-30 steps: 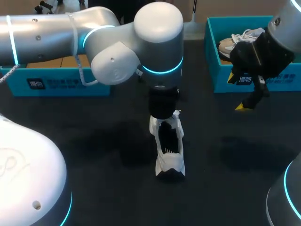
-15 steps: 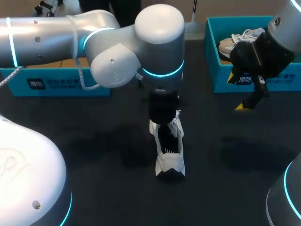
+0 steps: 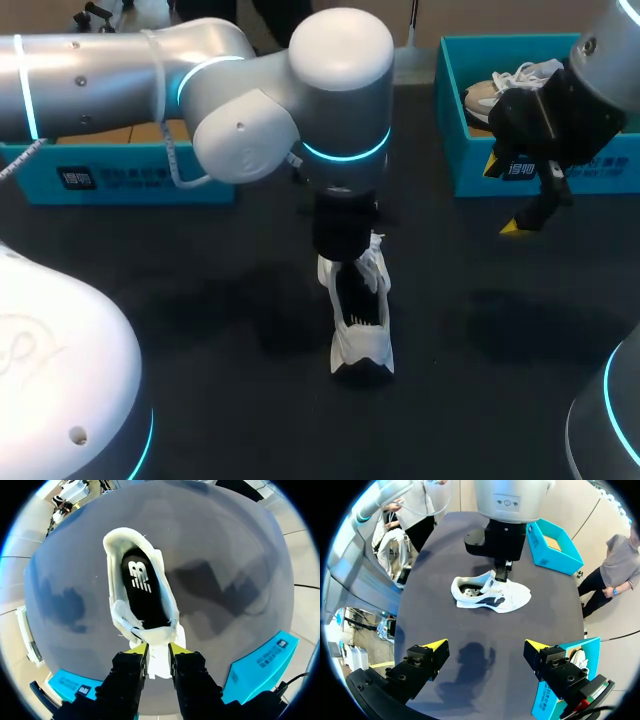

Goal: Take the shoe out of the shoebox, open the shoe tongue, remove and reinsert the insole, then place the shoe into the shoebox

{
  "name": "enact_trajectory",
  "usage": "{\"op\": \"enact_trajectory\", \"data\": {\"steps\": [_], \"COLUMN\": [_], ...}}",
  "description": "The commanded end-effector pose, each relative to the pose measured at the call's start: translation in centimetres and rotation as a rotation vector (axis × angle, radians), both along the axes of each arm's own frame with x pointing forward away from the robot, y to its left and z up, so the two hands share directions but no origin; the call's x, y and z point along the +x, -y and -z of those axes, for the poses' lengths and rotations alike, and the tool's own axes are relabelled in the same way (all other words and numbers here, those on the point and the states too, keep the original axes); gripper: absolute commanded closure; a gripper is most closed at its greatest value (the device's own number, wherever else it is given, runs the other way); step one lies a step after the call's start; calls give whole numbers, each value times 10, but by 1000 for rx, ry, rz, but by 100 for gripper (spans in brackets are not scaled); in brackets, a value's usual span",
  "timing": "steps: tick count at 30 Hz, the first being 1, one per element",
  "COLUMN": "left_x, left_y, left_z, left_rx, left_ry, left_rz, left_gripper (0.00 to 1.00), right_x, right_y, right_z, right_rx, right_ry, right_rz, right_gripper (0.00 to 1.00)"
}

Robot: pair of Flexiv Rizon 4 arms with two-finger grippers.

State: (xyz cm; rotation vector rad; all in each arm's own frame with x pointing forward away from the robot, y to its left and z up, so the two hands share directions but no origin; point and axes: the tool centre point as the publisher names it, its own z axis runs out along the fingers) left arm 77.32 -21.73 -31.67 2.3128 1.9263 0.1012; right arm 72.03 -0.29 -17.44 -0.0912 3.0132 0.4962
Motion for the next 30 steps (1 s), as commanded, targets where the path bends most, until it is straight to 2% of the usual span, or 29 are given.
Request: {"op": "enact_trajectory", "data": {"steps": [1,5,16,23,30], "left_x": [-3,-10,-22,-38,-40], "left_y": [1,2,-4,-4,-3], "left_z": [4,6,10,19,5], "left_rx": [-18,-21,-22,-17,-14], "left_ry": [21,22,9,-29,-34], "left_rz": [-13,-22,-38,-42,-43], "left_gripper": [79,83,73,74,73], "right_x": [1,1,1,1,1], "right_y": [-2,-2,-2,-2,-2], "right_z": [1,1,1,1,1], "right_rx": [-3,-3,-3,-3,-3], "right_ry": [-2,-2,-2,-2,-2], "right_rz": [1,1,1,1,1], "right_gripper": [0,0,0,0,0]}}
